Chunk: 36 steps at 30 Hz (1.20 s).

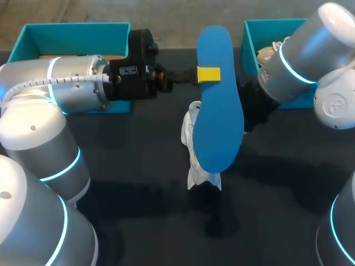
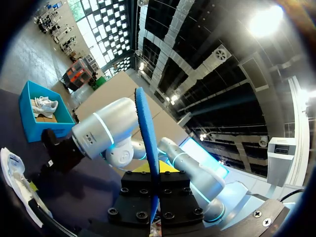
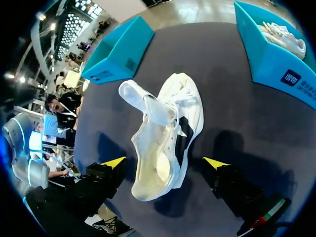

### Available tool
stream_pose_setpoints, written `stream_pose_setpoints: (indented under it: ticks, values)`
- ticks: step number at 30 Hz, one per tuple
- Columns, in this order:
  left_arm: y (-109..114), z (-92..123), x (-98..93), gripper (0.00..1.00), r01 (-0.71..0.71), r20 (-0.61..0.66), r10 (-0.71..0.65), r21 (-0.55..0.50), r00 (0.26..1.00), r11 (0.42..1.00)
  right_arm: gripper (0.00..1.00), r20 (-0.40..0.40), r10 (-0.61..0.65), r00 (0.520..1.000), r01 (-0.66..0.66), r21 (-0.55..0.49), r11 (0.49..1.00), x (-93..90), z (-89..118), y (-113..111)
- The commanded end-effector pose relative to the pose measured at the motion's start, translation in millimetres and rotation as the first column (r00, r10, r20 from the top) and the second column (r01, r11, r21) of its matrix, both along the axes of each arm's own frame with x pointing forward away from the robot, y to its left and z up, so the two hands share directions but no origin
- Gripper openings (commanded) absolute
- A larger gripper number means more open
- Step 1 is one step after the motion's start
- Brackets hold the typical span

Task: Take the shoe out of the shoebox, open the shoe tongue, remove and reinsert the insole, then place the shoe into the shoebox

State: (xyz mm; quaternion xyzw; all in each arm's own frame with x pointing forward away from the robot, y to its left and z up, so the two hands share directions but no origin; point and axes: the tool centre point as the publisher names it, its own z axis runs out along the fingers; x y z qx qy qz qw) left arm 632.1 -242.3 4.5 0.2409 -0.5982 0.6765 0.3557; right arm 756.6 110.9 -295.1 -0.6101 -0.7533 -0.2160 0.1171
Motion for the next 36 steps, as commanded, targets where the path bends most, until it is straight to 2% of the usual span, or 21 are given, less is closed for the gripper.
stream_pose_setpoints:
  ticks: [1, 5, 12, 20, 31, 36]
  values:
    - [-3, 0, 1.0, 0.0, 0.0, 0.0, 0.0, -0.003, 1.0, 1.0, 1.0, 0.001, -0.003, 1.0, 0.003, -0.002, 1.0, -0.2, -1, 2]
    - [-3, 0, 1.0, 0.0, 0.0, 0.0, 0.0, -0.003, 1.0, 1.0, 1.0, 0.001, -0.003, 1.0, 0.003, -0.002, 1.0, -0.2, -1, 2]
    - [-3, 0, 1.0, 0.0, 0.0, 0.0, 0.0, -0.003, 1.0, 1.0, 1.0, -0.065, -0.025, 0.998, 0.037, 0.196, 0.98, 1.1, 28, -8]
    - [-3, 0, 1.0, 0.0, 0.0, 0.0, 0.0, -0.003, 1.0, 1.0, 1.0, -0.118, -0.053, 0.992, 0.095, 0.38, 0.92, 6.3, 62, -26]
    - [-3, 0, 1.0, 0.0, 0.0, 0.0, 0.0, -0.003, 1.0, 1.0, 1.0, -0.104, -0.068, 0.992, 0.109, 0.452, 0.885, 19.0, 99, -41]
    - [-3, 0, 1.0, 0.0, 0.0, 0.0, 0.0, -0.003, 1.0, 1.0, 1.0, -0.127, -0.063, 0.99, 0.123, 0.546, 0.829, 23.8, 114, -46]
